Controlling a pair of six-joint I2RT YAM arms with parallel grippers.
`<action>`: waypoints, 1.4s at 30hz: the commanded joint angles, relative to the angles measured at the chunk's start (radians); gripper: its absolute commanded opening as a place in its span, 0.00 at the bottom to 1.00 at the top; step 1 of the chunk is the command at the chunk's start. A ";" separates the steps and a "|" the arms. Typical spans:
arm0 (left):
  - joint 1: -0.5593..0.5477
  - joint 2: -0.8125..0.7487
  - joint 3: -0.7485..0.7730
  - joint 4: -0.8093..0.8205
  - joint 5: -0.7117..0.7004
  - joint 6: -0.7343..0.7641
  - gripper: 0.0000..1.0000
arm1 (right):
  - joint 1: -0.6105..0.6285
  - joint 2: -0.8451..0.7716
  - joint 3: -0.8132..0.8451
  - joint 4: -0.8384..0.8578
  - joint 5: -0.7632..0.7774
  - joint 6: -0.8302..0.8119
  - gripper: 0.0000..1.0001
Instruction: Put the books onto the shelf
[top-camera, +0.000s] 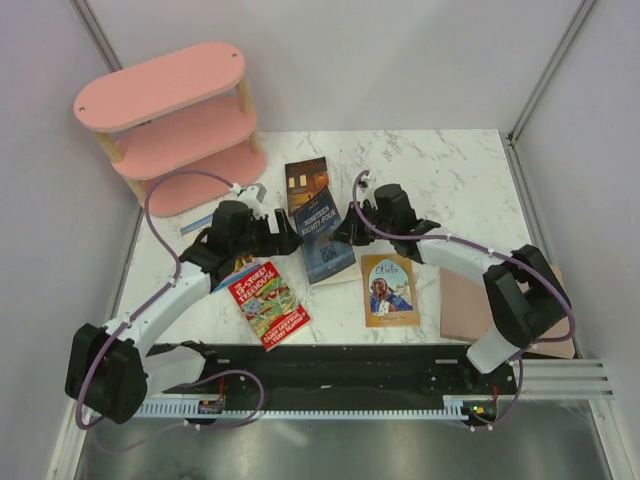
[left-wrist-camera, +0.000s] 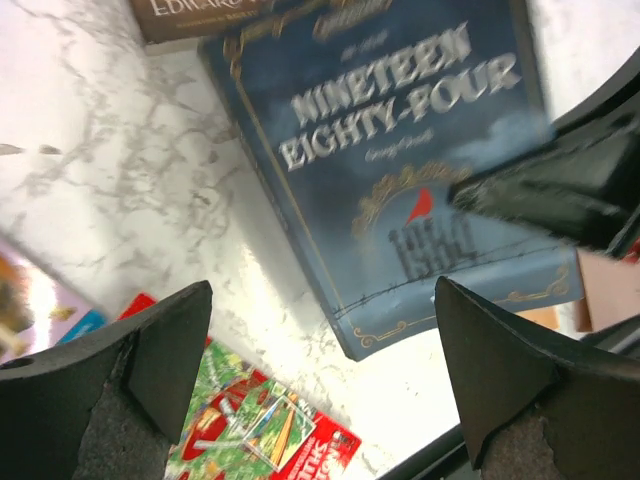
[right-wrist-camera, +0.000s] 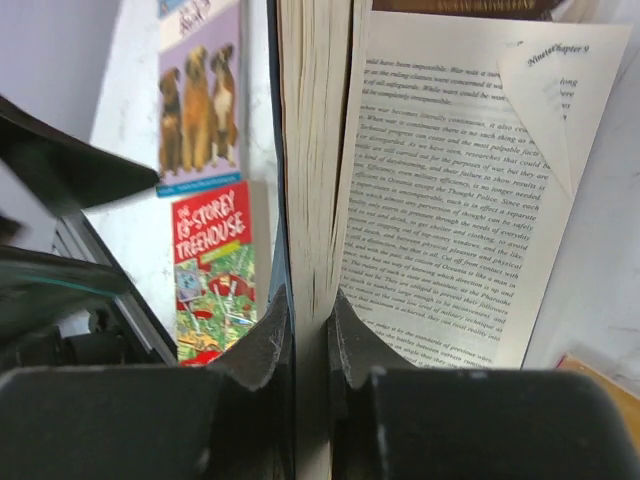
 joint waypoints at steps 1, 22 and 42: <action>0.019 -0.104 -0.227 0.416 0.191 -0.147 1.00 | -0.017 -0.139 0.046 0.079 -0.033 0.016 0.00; 0.017 0.003 -0.561 1.205 0.298 -0.424 0.99 | -0.020 -0.275 0.035 0.182 -0.065 0.103 0.00; -0.050 0.435 -0.457 1.843 0.521 -0.605 0.92 | -0.052 -0.310 -0.006 0.329 -0.134 0.214 0.00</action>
